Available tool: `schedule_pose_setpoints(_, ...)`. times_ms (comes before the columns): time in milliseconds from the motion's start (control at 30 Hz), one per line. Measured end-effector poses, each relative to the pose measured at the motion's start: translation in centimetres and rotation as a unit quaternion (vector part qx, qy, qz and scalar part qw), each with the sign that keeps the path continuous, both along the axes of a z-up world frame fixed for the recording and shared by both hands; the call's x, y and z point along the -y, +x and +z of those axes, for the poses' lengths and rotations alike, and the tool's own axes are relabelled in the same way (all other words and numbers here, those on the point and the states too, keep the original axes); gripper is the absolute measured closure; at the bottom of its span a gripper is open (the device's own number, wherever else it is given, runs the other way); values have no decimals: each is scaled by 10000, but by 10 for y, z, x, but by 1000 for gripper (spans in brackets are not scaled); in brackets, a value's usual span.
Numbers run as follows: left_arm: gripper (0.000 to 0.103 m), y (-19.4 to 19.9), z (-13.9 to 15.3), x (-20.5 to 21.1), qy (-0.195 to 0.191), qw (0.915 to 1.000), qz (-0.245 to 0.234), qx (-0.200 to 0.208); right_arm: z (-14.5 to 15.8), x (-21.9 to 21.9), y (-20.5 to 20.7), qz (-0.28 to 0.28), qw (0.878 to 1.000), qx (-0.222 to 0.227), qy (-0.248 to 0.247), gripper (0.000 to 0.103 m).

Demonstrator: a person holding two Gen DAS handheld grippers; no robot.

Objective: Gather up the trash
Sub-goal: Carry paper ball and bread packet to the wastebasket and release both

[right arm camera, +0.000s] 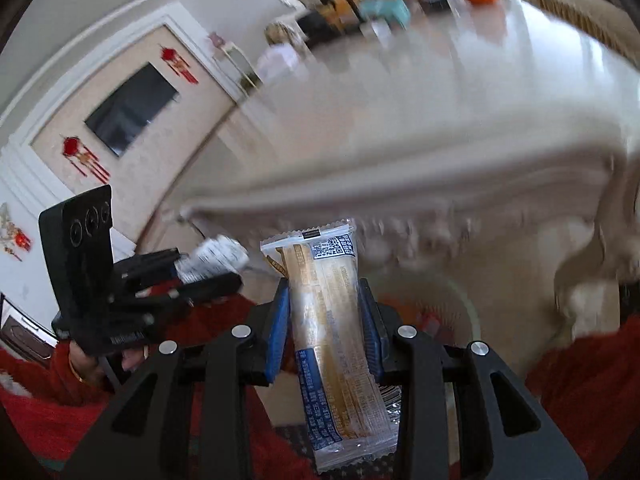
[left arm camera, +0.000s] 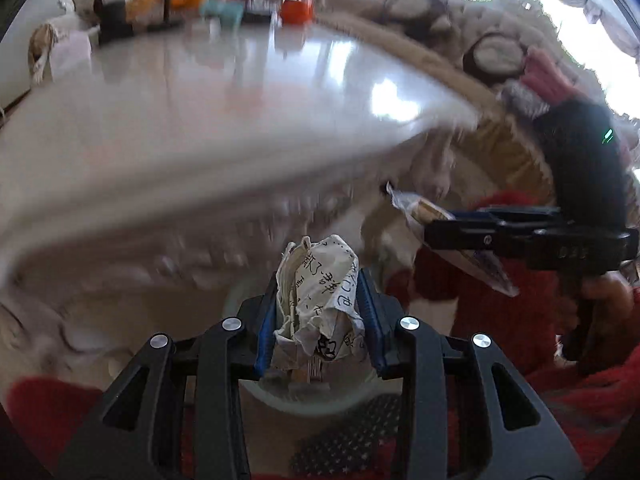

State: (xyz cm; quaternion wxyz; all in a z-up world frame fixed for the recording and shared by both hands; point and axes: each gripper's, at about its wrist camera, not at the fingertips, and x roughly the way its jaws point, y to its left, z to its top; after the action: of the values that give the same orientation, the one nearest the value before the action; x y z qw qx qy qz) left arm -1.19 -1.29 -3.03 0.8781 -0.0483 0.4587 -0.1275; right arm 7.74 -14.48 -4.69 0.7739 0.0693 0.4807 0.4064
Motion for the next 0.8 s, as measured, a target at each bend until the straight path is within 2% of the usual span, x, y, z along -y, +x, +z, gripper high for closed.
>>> schedule_pose_setpoints(133,66,9,-52,11,337,9984,-14,-453,-34,-8,-7,-64,9991,-262,-331,72)
schedule_pose_setpoints(267,66,21,-89,10,257,9963,91,-821,-65,-15,-10,-121,9965,-480,-676,72)
schedule_pose_setpoints(500,65,32,-109,17,291,9947,23,-984,-87,-25,-9,-72,9931,-476,-1068,72)
schedule_pose_setpoints(567,53,34,-112,11,196,9941,137,-1058,-90,-25,-11,-90,9927,-468,-1104,72)
schedule_pose_setpoints(633,32,40,-118,9,180,9924,330,-1173,-94,-24,-7,-144,9921,-549,-1123,69)
schedule_pose_setpoints(667,28,40,-119,8,194,9920,385,-1184,-95,-24,-5,-193,9912,-575,-1174,65)
schedule_pose_setpoints(767,21,37,-120,2,384,9921,508,-1080,-96,-22,-5,-380,9888,-386,-1393,26)
schedule_pose_setpoints(800,19,37,-120,1,400,9921,518,-1072,-96,-20,-5,-424,9878,-329,-1460,24)
